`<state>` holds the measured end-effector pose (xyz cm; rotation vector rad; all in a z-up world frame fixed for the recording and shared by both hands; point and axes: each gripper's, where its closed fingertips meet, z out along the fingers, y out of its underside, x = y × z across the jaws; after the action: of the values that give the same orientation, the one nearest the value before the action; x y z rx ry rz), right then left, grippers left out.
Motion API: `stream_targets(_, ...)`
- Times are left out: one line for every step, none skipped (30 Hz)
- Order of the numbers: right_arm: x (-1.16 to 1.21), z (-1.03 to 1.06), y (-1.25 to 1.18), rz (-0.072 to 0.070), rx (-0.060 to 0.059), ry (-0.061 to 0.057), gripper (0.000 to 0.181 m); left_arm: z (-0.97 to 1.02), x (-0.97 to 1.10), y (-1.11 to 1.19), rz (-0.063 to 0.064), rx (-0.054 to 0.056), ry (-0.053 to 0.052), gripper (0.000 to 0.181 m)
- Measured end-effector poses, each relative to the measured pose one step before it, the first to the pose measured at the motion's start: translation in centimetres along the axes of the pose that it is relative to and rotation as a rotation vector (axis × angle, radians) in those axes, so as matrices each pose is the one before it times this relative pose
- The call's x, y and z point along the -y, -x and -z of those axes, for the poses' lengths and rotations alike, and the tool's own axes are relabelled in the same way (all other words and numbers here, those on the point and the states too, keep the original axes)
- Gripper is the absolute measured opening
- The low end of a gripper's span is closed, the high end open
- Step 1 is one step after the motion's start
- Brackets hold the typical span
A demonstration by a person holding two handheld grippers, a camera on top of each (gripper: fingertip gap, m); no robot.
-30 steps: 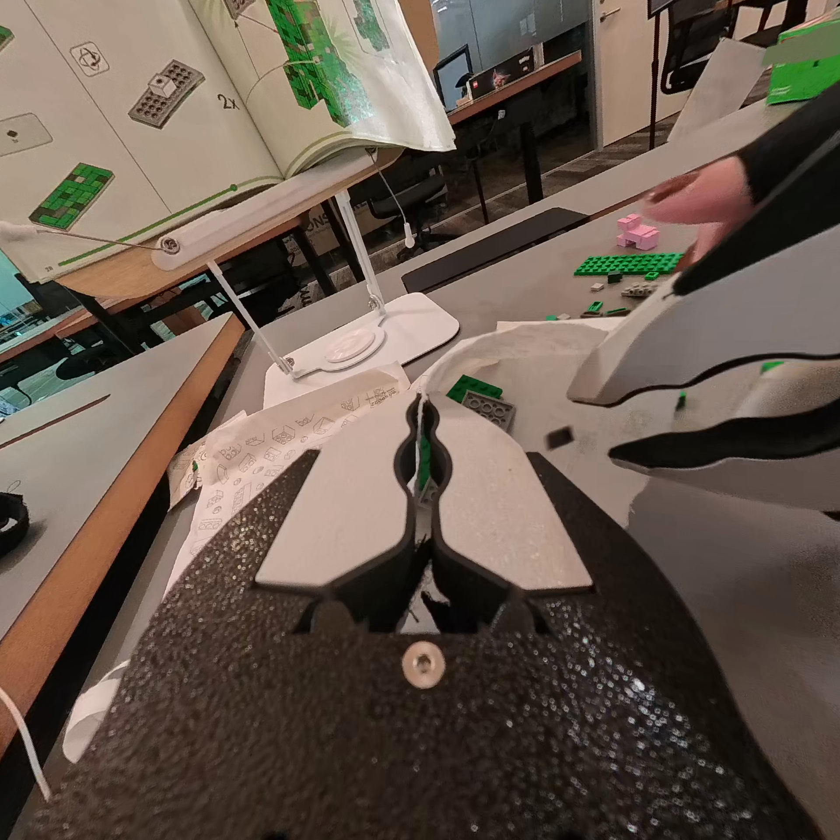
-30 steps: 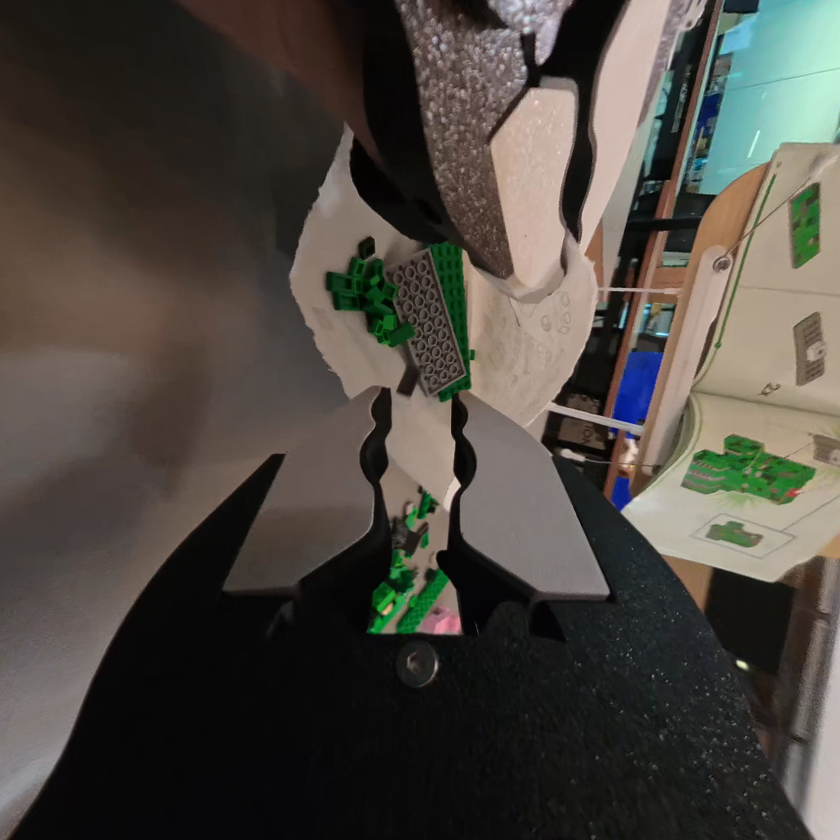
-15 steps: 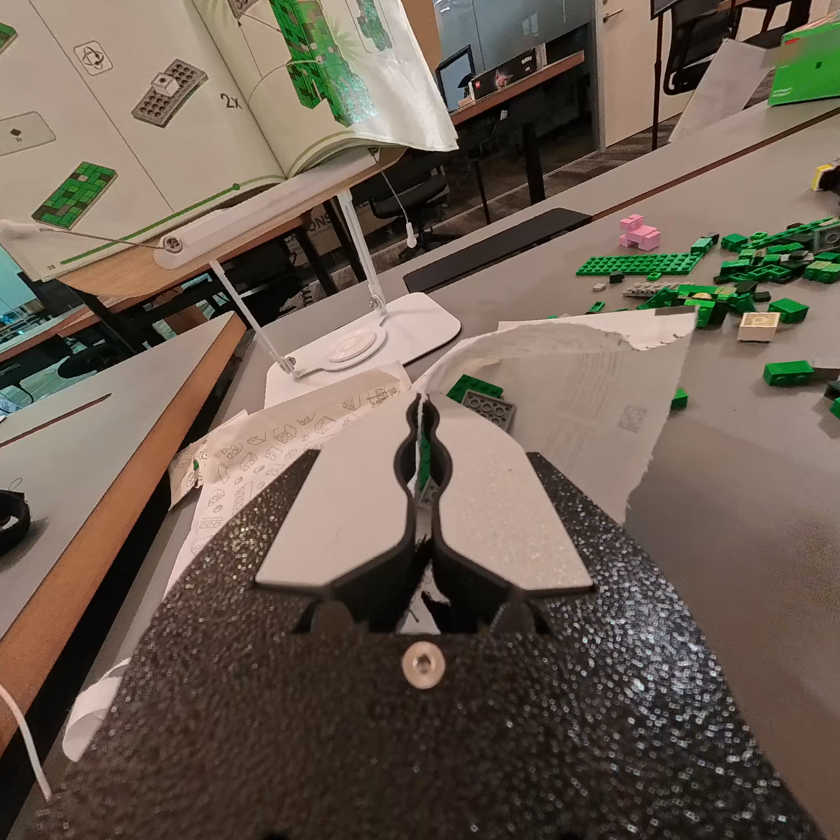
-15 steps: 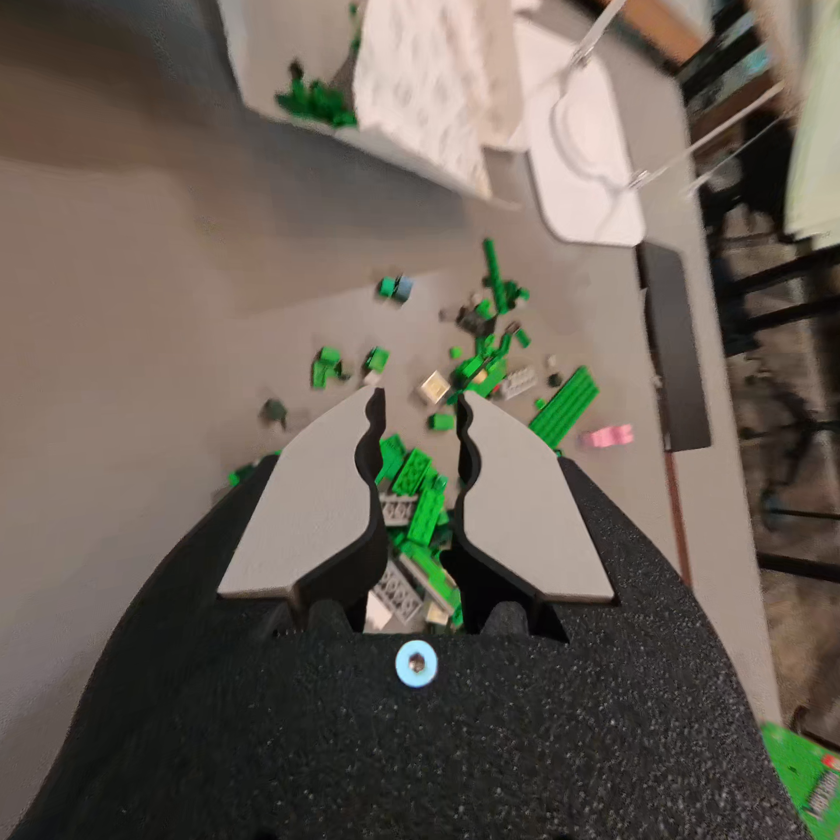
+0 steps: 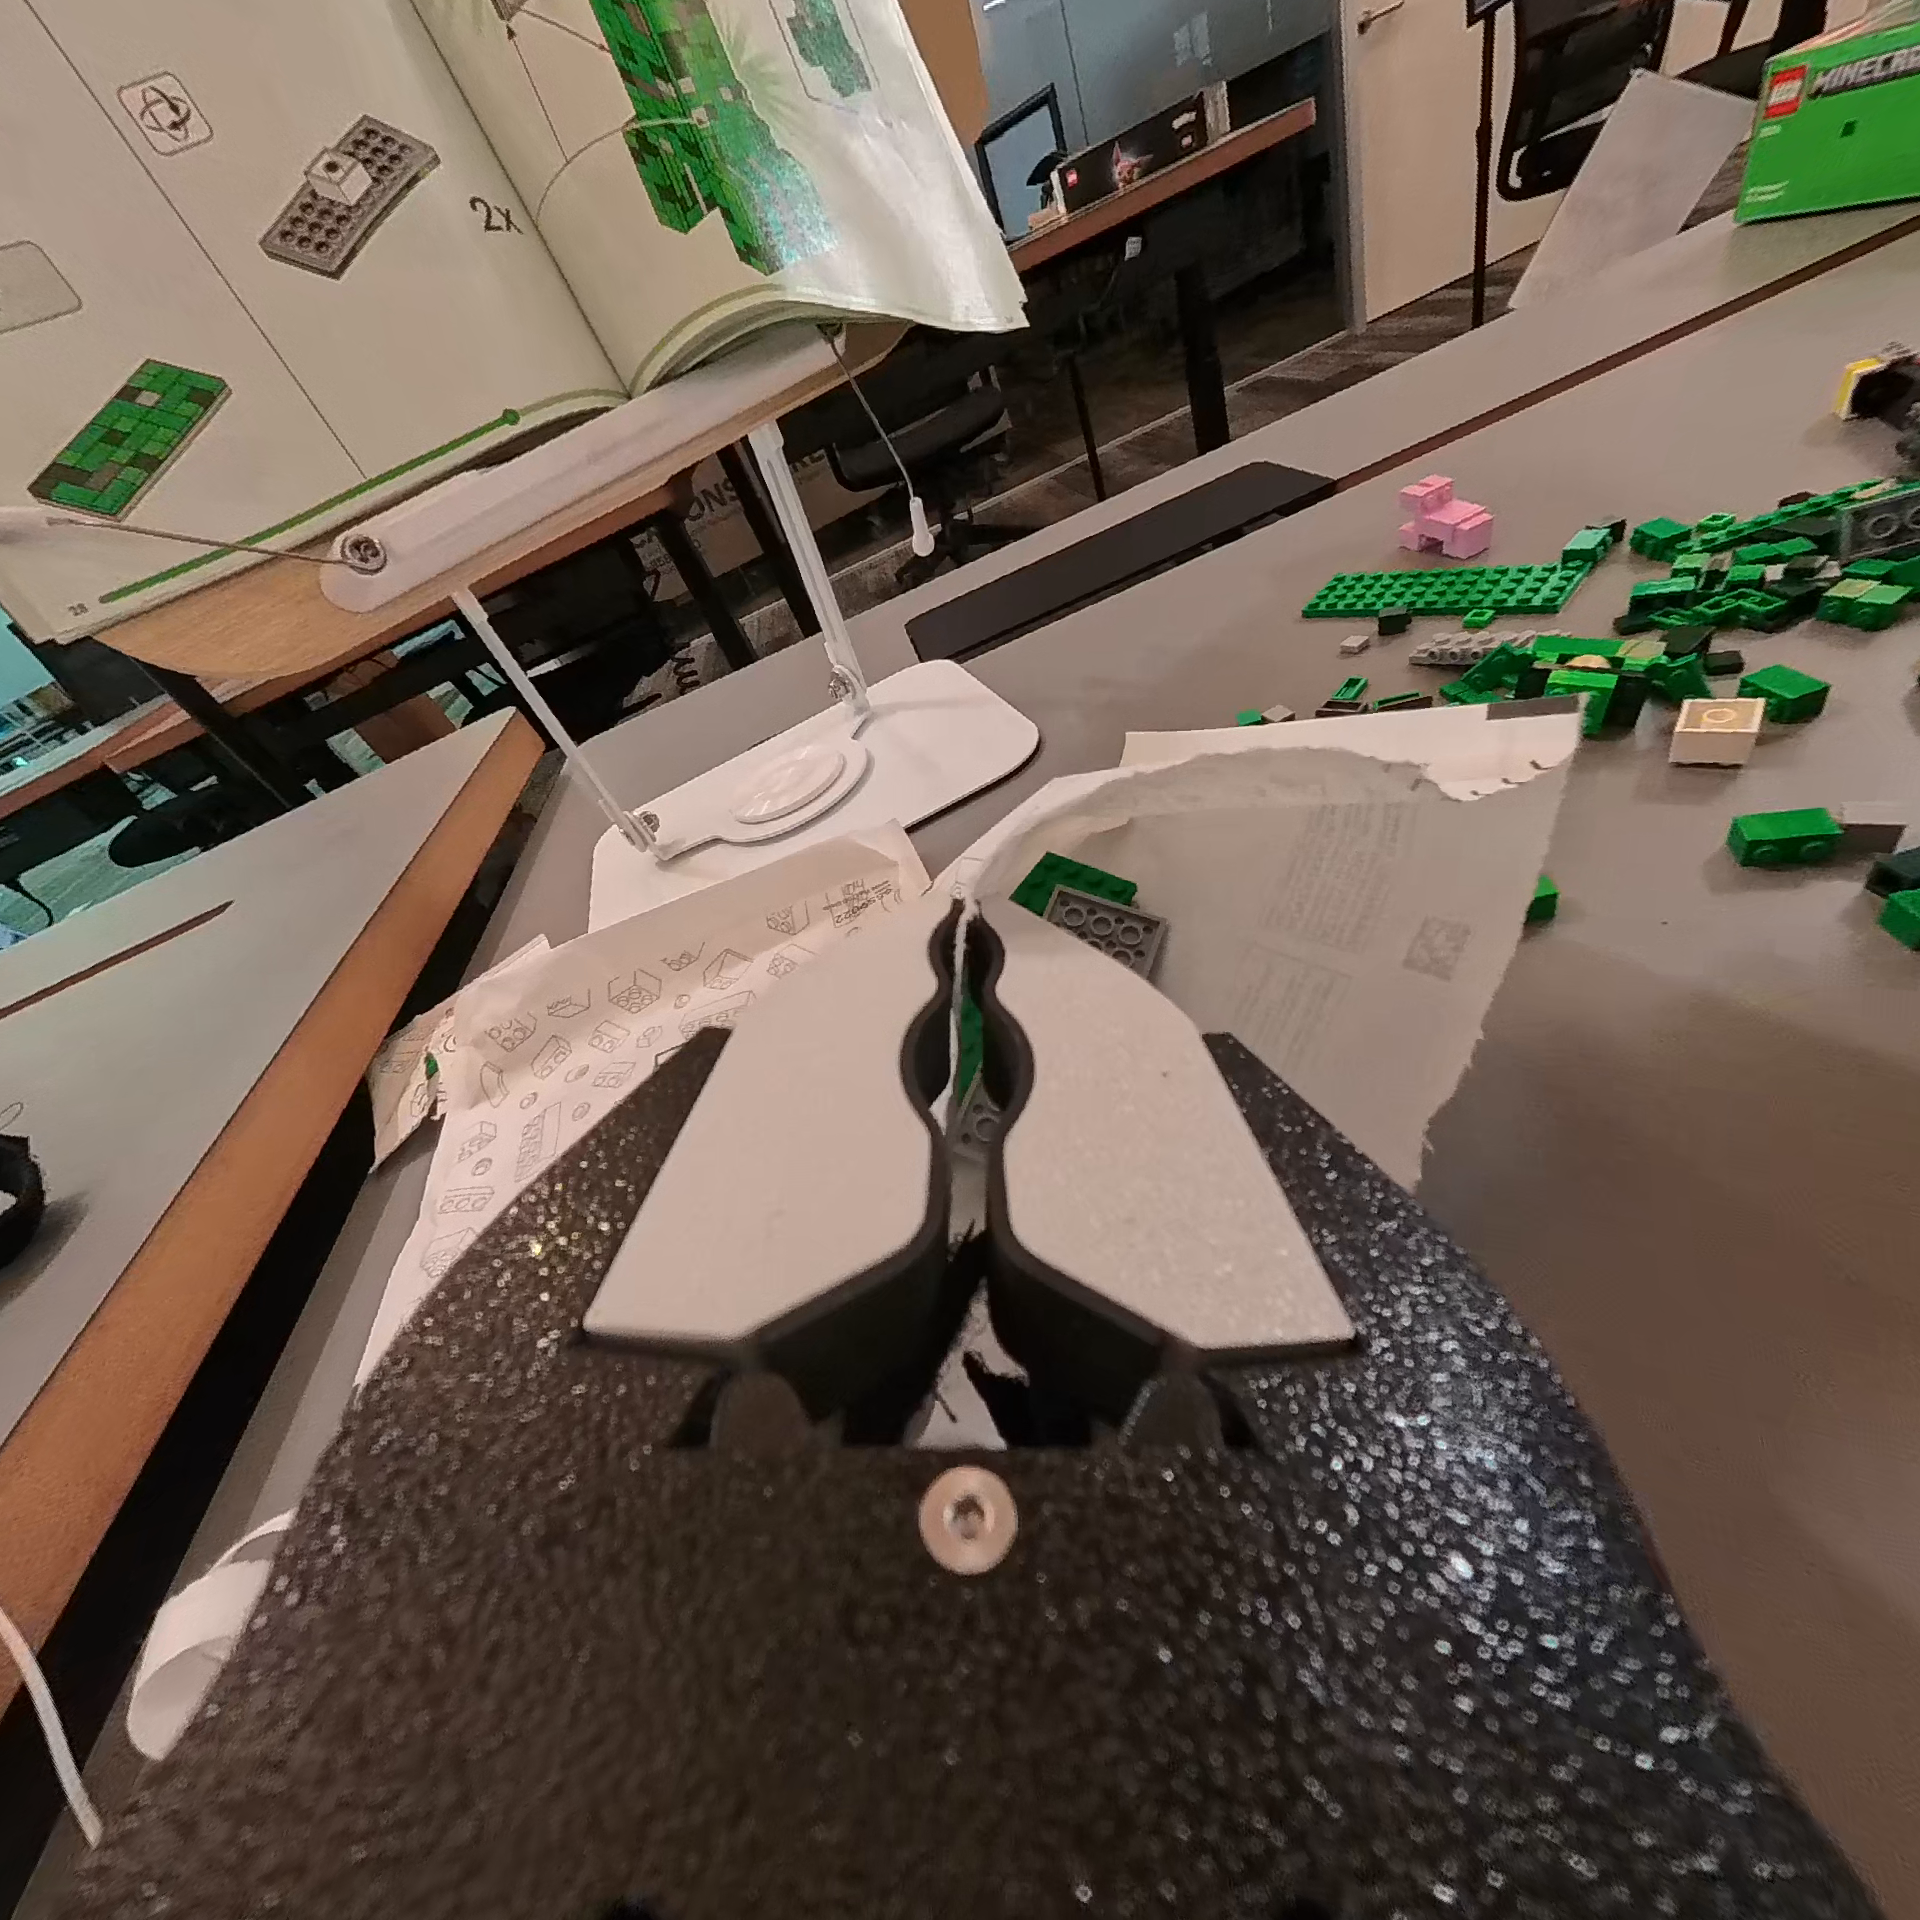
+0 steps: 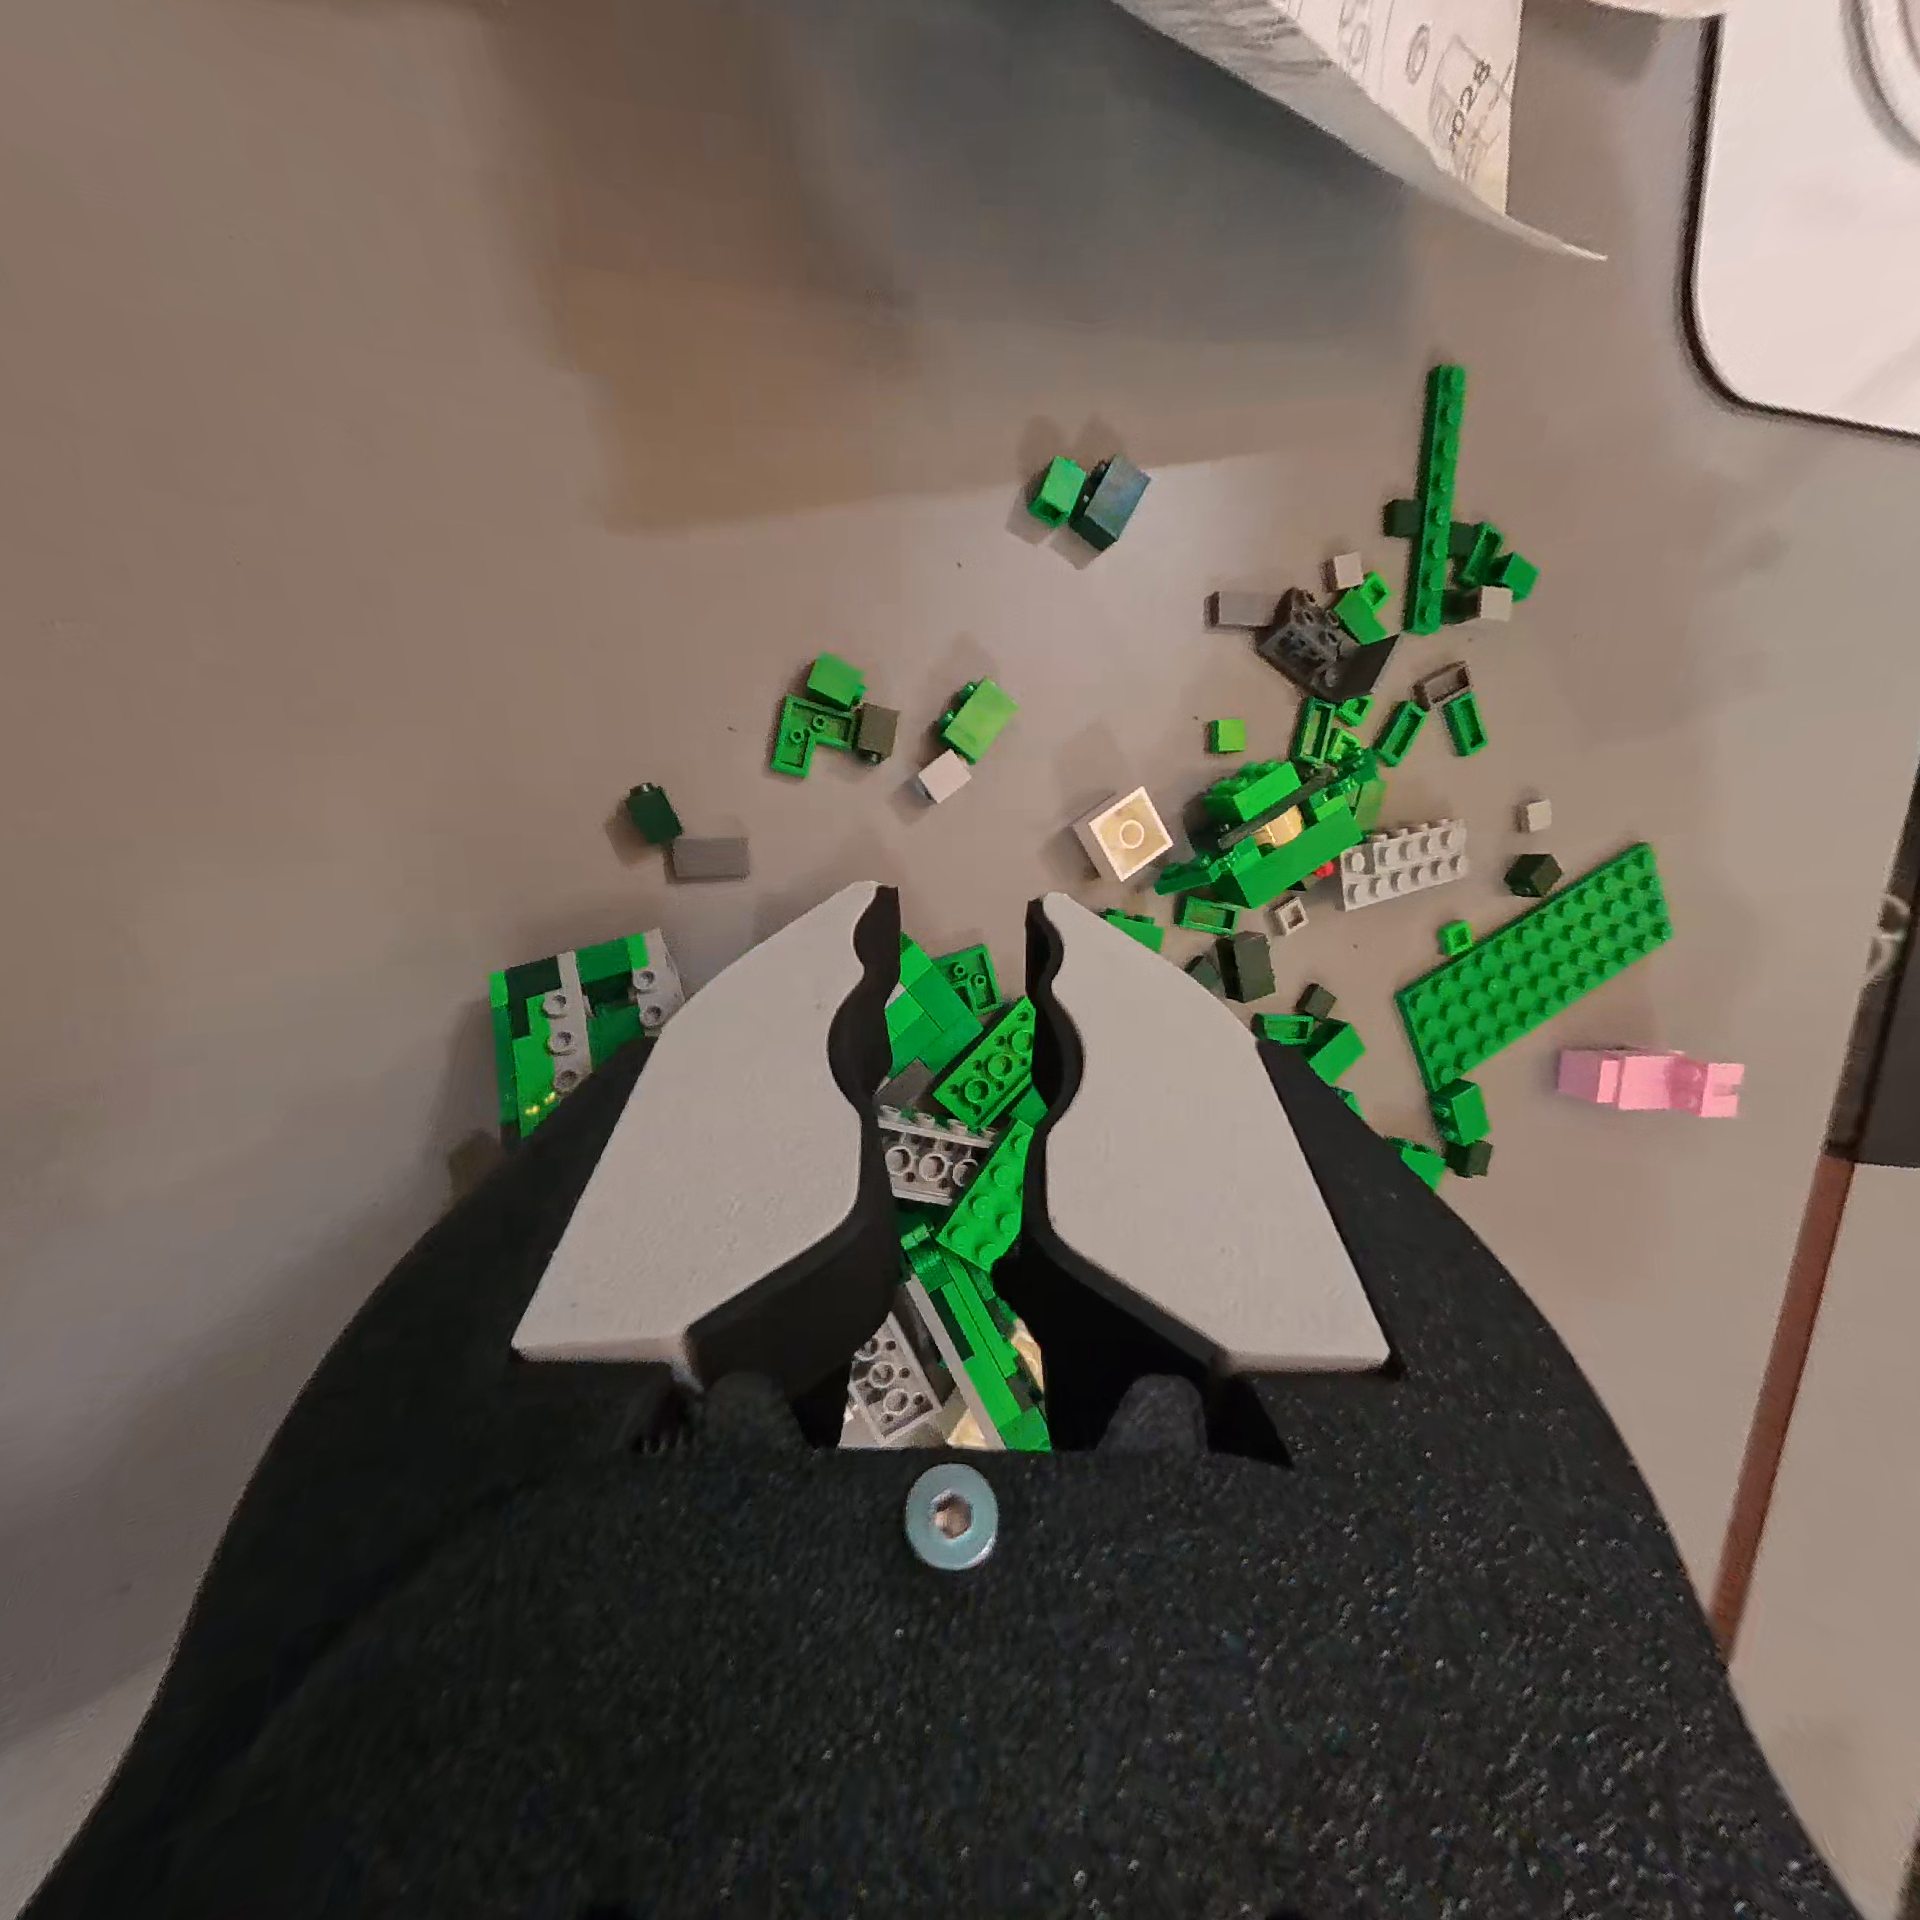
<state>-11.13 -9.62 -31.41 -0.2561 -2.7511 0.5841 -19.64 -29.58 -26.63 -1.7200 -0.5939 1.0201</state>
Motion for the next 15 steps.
stream_targets(-0.060, 0.039, 0.146, -0.0039, 0.0137, 0.0036, 0.023, -0.004, -0.003, -0.012, 0.0010, -0.0013, -0.0001, 0.000)
stream_targets(-0.118, 0.072, 0.208, -0.0008, 0.0102, 0.0060, 0.023, -0.005, -0.017, -0.018, 0.0013, -0.0021, 0.0009, 0.000)
stream_targets(-0.094, 0.105, 0.112, 0.0037, -0.0030, 0.0001, 0.022, -0.021, 0.001, -0.012, 0.0012, -0.0018, 0.0005, 0.000)
stream_targets(-0.041, 0.117, -0.144, 0.0020, -0.0281, -0.0103, 0.022, -0.001, 0.001, -0.012, 0.0001, -0.0008, -0.0001, 0.000)
stream_targets(-0.240, 0.200, -0.466, -0.0076, -0.0518, -0.0046, 0.022, -0.006, -0.006, -0.010, -0.0008, -0.0003, 0.0000, 0.000)
stream_targets(-0.604, 0.331, -0.620, -0.0175, -0.0579, 0.0146, 0.022, -0.005, 0.003, -0.011, -0.0005, -0.0005, 0.0000, 0.000)
stream_targets(-0.863, 0.469, -0.390, -0.0264, -0.0386, 0.0234, 0.022, 0.002, -0.003, -0.008, -0.0001, -0.0007, 0.0003, 0.000)
stream_targets(-0.795, 0.559, -0.135, -0.0378, -0.0214, 0.0086, 0.022, -0.004, -0.005, 0.000, -0.0003, 0.0001, -0.0003, 0.000)
stream_targets(-0.528, 0.649, 0.003, -0.0447, -0.0158, -0.0179, 0.022, 0.006, 0.006, 0.002, -0.0006, 0.0002, -0.0004, 0.000)
stream_targets(-0.363, 0.736, 0.126, -0.0454, -0.0106, -0.0348, 0.022, 0.000, 0.005, 0.008, 0.0000, 0.0000, -0.0007, 0.000)
stream_targets(-0.395, 0.802, 0.231, -0.0433, -0.0076, -0.0347, 0.022, 0.012, 0.005, 0.006, 0.0008, 0.0001, -0.0009, 0.000)
stream_targets(-0.570, 0.794, 0.294, -0.0387, -0.0060, -0.0239, 0.022, 0.003, 0.008, 0.018, 0.0016, -0.0002, -0.0008, 0.000)
stream_targets(-0.766, 0.781, 0.358, -0.0316, -0.0037, -0.0111, 0.022, 0.009, 0.007, 0.004, 0.0014, -0.0004, -0.0004, 0.000)
stream_targets(-0.890, 0.716, 0.408, -0.0233, -0.0018, -0.0042, 0.023, -0.012, -0.013, -0.012, -0.0001, -0.0005, 0.0005, 0.000)
stream_targets(-0.960, 0.650, 0.497, -0.0173, 0.0042, -0.0017, 0.024, 0.005, 0.000, -0.014, -0.0015, 0.0004, 0.0000, 0.000)
